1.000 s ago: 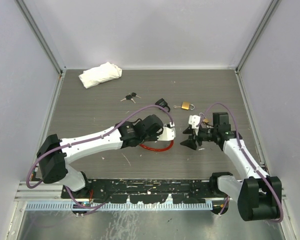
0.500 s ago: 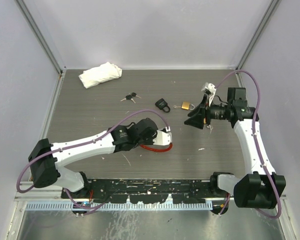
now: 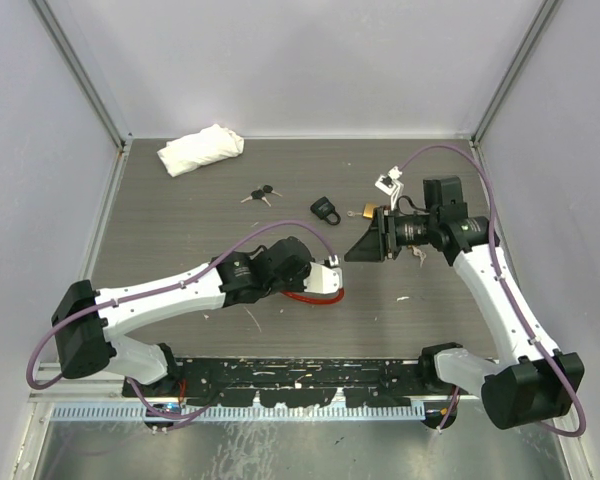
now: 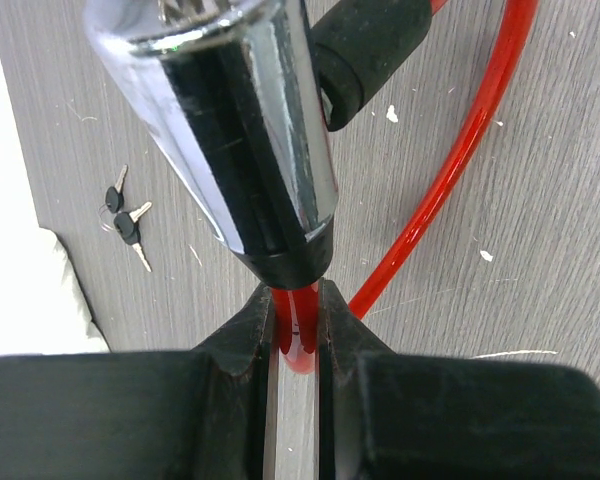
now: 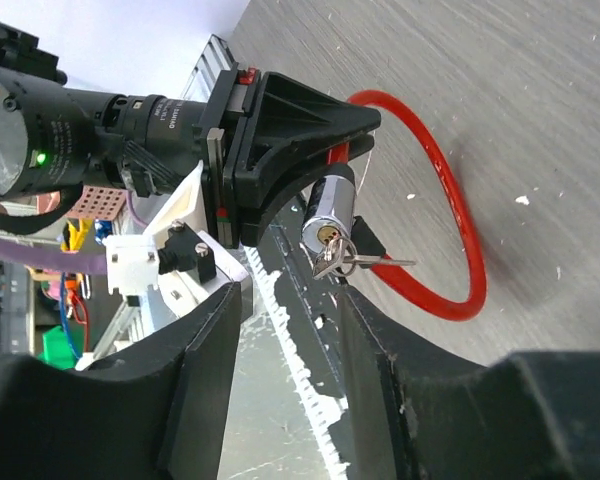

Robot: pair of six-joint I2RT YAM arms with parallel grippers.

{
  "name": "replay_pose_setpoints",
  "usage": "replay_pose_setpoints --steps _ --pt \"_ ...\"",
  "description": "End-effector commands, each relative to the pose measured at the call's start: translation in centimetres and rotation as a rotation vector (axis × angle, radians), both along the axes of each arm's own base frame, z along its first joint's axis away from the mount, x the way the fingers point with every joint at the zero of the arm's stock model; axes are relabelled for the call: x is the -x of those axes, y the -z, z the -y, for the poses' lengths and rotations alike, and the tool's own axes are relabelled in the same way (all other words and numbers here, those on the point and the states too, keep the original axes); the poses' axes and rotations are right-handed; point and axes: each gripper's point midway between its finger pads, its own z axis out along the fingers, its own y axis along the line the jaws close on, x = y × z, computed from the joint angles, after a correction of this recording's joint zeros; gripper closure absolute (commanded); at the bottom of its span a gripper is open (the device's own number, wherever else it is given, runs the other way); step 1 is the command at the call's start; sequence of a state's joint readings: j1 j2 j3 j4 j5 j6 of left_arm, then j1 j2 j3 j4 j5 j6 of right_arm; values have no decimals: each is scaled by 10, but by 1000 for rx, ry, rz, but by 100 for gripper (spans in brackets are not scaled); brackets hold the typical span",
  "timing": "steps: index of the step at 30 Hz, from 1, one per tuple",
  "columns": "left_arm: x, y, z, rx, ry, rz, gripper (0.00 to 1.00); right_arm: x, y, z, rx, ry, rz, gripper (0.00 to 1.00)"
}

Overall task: Lock with the key
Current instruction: Lock the lock.

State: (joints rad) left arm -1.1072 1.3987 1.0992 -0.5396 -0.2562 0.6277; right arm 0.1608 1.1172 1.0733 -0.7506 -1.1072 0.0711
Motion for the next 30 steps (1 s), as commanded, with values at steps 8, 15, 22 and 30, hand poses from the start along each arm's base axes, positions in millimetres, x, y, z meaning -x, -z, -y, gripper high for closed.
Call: replay_pose_setpoints --steps 8,15,22,30 --pt "4 4 2 -17 13 -20 100 -5 14 -14 84 63 -63 55" --pt "4 5 4 -15 13 -26 100 -7 26 -18 125 64 -65 58" --pt "4 4 6 -13 16 -29 100 -7 30 -22 152 47 -40 65" --pt "5 2 9 -4 23 -35 100 -6 30 -22 192 11 80 82"
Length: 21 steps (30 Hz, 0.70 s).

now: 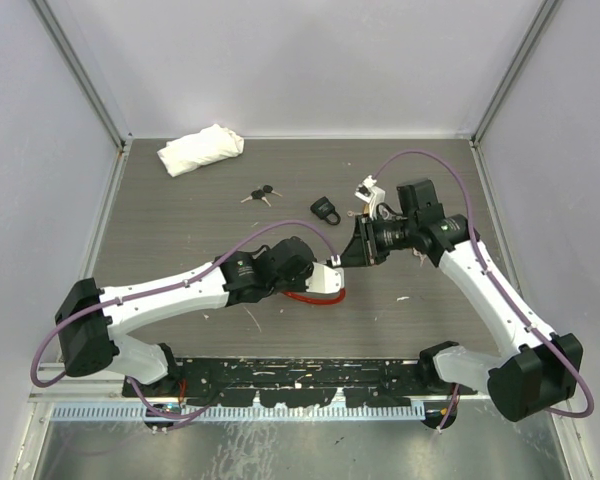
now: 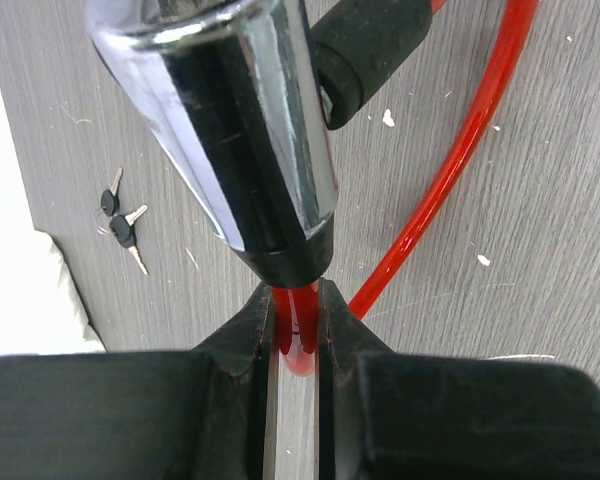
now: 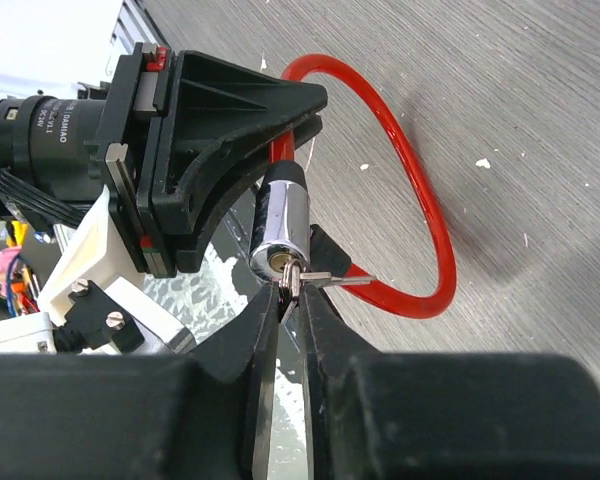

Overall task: Lock with the key
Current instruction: Lock the lock.

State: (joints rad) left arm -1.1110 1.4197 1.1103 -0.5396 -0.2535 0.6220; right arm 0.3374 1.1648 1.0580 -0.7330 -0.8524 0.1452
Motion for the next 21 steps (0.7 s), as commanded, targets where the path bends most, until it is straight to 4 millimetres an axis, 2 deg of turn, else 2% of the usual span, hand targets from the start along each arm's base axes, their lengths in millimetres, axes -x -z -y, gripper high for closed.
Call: replay_pose_setpoints --steps 1,7,11,18,21 --pt "6 -1 6 7 25 -32 100 -6 -10 0 26 -36 172 85" --pt "12 -1 9 33 54 -63 100 -11 -13 7 80 -102 411 99" --pt "14 -2 10 61 64 -99 100 -11 -11 13 119 -232 638 99" --pt "20 -1 14 96 95 -199 100 10 -10 10 84 -565 1073 99" --pt "21 0 16 98 101 -232 100 9 -5 10 98 -667 1172 99"
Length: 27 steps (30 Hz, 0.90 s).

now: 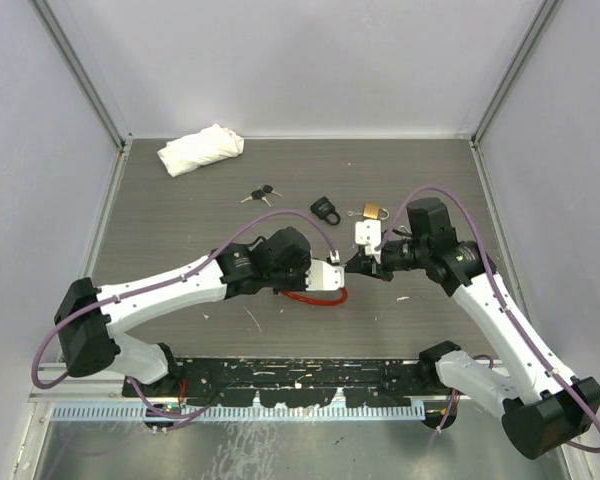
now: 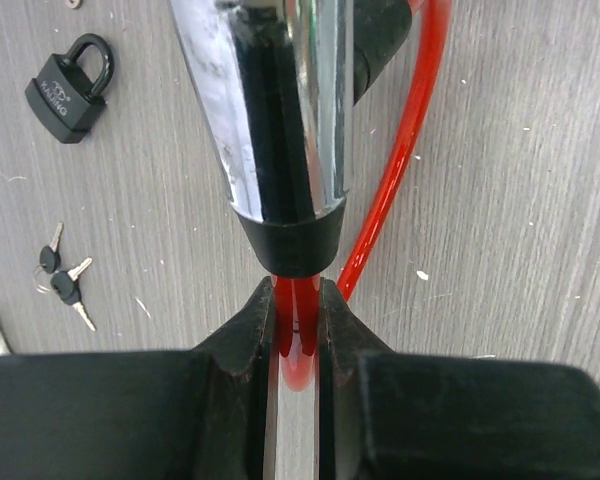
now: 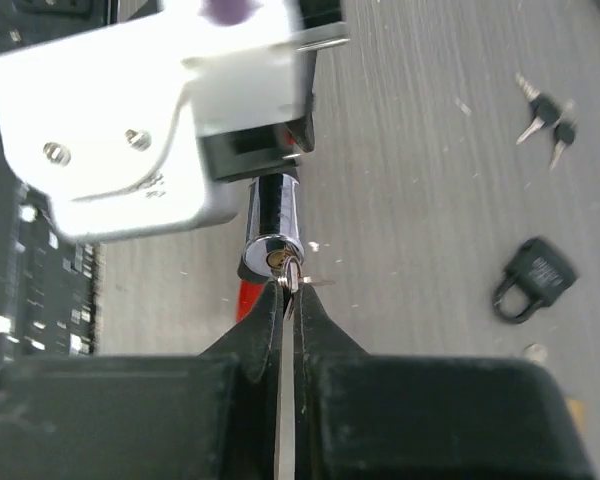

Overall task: Lock with the key
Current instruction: Lock the lock.

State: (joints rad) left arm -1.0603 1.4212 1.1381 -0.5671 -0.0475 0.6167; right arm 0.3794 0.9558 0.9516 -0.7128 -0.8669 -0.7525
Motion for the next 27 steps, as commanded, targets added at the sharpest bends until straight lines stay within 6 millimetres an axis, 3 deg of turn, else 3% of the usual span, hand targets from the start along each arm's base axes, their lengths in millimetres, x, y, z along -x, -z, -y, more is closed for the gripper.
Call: replay_pose_setpoints --steps 1,11,15,20,22,25,27 --pt "8 -1 4 24 19 -103 100 1 0 -4 38 -243 308 99" --pt "7 4 3 44 22 -243 100 -11 14 5 172 -413 569 99" --pt "0 3 -2 53 6 -283 100 -19 -3 6 178 -401 592 99" --pt "-8 -3 -9 66 -14 -283 100 -23 -29 3 97 -295 453 99" --pt "-7 -5 -9 80 -12 -293 100 -25 -40 -5 18 -198 277 99" --pt "-7 -9 -11 94 -11 -307 100 1 -36 -10 -29 -232 5 99" --pt "-7 -12 -12 103 -9 -327 100 8 -35 -10 -23 -245 -59 99"
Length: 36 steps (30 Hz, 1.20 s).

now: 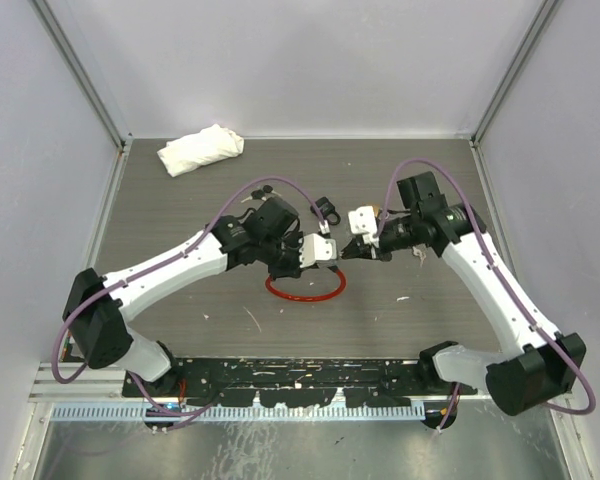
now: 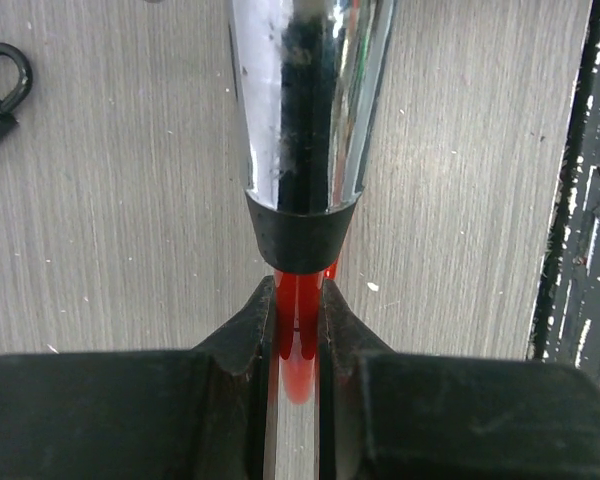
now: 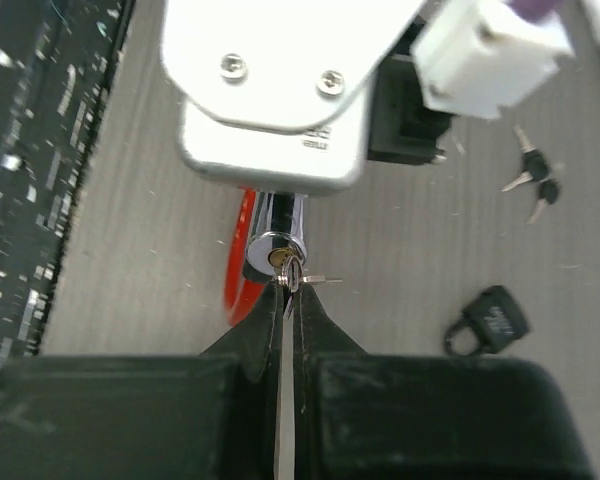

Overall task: Lock with the key
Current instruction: Lock the lock, then remove the key from the lock.

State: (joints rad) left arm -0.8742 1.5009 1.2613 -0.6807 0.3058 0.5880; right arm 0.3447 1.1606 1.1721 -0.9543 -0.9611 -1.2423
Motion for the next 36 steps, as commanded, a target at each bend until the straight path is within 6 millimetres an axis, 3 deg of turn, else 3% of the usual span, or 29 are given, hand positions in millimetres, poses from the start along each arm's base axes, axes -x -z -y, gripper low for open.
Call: replay_pose_setpoints --steps 1,3,6,8,9,12,16,20,23,27,29,32,36 --pt "2 -10 -14 0 -22 -58 100 30 -19 -2 -41 2 -240 99" --pt "3 -12 -16 14 -19 -93 100 22 -14 7 0 21 -96 99" --pt "10 -17 -17 46 0 -179 100 11 -9 22 59 -5 272 99" --pt "15 -20 -15 63 9 -246 100 -1 -12 24 59 46 319 99" --pt "17 -21 -14 65 14 -266 100 -3 -20 21 41 80 243 99" --pt "19 -20 -14 53 10 -294 100 10 -22 9 18 123 -157 99" --pt "20 -18 -16 42 -3 -301 100 26 -22 -5 -46 149 -562 99" --pt "24 -22 -17 76 5 -350 100 46 -25 -7 -46 128 -751 99" --pt "26 -26 -18 111 5 -399 100 38 -26 2 -18 157 -551 99" --pt "28 -30 -15 154 11 -455 100 14 -30 22 -35 151 107 99" --pt "27 -33 -12 174 13 -473 100 15 -25 25 -36 105 277 99" --pt "27 -36 -6 195 16 -497 100 15 -29 18 -53 131 93 99" --pt "30 -37 -3 202 15 -547 100 20 -22 2 -66 196 -387 99"
